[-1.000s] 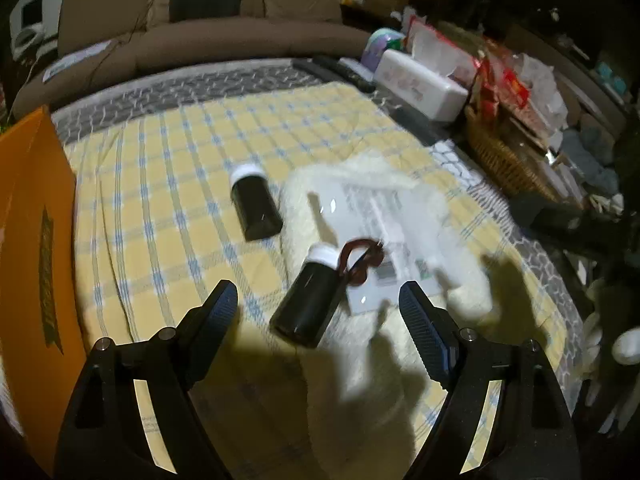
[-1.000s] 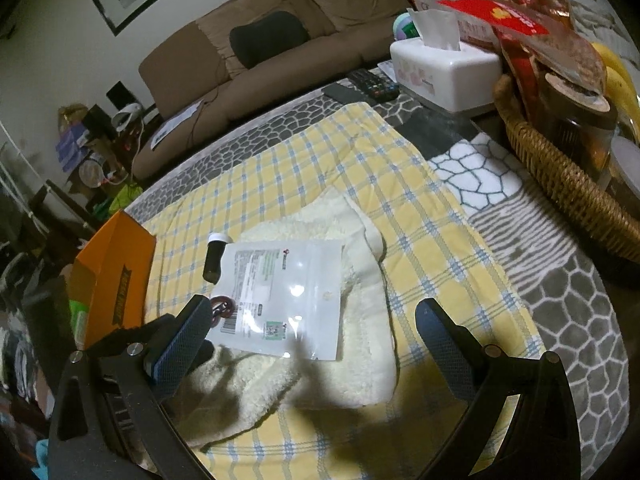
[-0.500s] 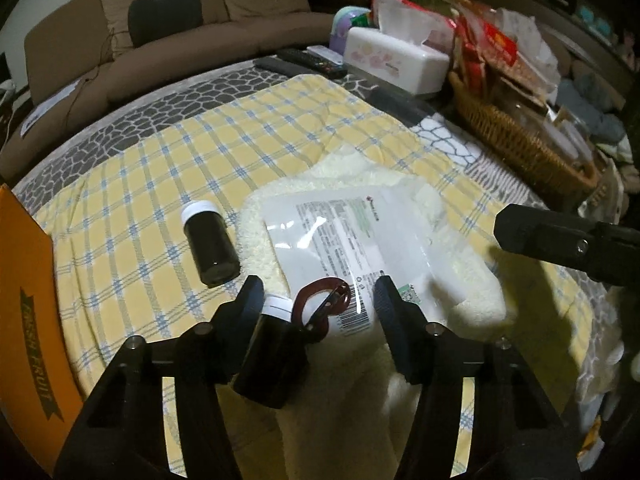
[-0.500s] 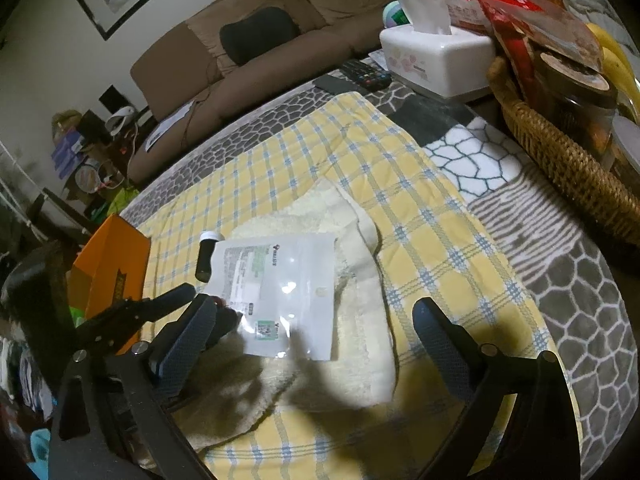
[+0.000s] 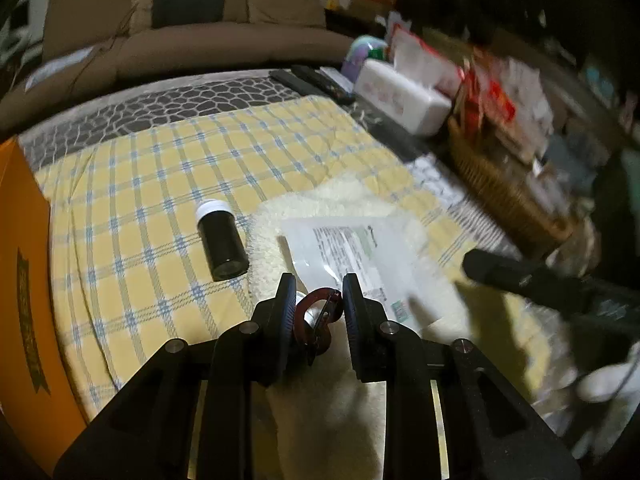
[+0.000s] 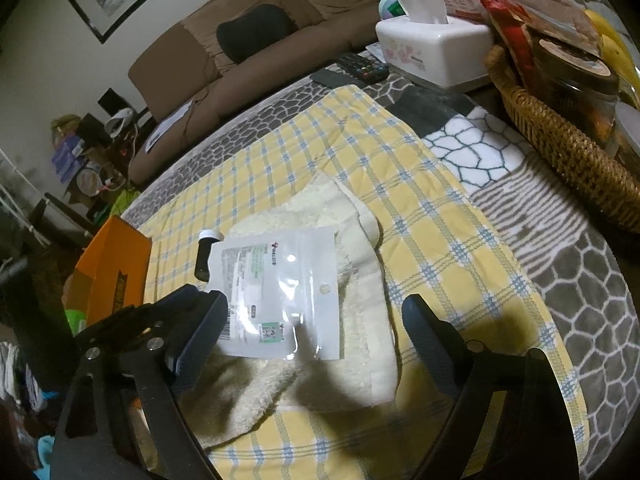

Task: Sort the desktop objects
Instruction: 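Close the left tool on the red carabiner clip of the white packet, then grasp the white packet edge with the right tool and lift while the left tool holds the clip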

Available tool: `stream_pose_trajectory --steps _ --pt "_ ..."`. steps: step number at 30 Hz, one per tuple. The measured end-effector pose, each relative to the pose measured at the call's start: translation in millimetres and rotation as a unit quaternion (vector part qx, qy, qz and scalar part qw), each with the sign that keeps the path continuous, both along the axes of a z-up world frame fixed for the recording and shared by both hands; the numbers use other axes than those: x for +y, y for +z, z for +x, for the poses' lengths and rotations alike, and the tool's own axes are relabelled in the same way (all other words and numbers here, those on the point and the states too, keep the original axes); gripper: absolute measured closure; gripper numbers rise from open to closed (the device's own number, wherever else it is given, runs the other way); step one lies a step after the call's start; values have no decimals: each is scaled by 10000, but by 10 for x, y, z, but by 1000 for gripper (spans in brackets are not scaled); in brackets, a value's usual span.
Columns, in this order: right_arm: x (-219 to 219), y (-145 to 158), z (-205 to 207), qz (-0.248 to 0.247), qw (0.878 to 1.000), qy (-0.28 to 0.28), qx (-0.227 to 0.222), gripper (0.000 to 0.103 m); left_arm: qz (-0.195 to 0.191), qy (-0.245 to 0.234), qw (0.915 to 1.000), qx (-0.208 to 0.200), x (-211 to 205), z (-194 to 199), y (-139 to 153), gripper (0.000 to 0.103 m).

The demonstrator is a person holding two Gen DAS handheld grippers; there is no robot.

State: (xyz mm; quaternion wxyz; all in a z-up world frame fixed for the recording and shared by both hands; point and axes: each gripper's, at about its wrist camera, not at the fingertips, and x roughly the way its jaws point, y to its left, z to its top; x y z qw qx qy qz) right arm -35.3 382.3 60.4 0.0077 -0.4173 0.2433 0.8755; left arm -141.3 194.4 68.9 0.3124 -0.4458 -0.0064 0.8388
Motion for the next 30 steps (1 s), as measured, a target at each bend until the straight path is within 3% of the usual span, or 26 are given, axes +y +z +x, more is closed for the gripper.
stream_pose_trajectory --steps 10,22,26,29,30 --pt "34 -123 -10 -1002 9950 17 30 18 1076 186 9889 -1009 -368 -133 26 81" --pt "86 -363 -97 -1611 9869 -87 -12 18 780 159 9905 -1117 -75 -357 -105 81" --pt "102 -459 -147 -1965 9804 -119 -25 29 706 163 9899 -1216 -14 -403 -205 81" --pt "97 -485 -152 -2074 9782 -128 -48 29 822 164 9875 -1336 -43 -436 -262 81" --pt "101 -494 -149 -2166 9762 -77 -21 33 890 163 9856 -1430 -56 -449 -287 81"
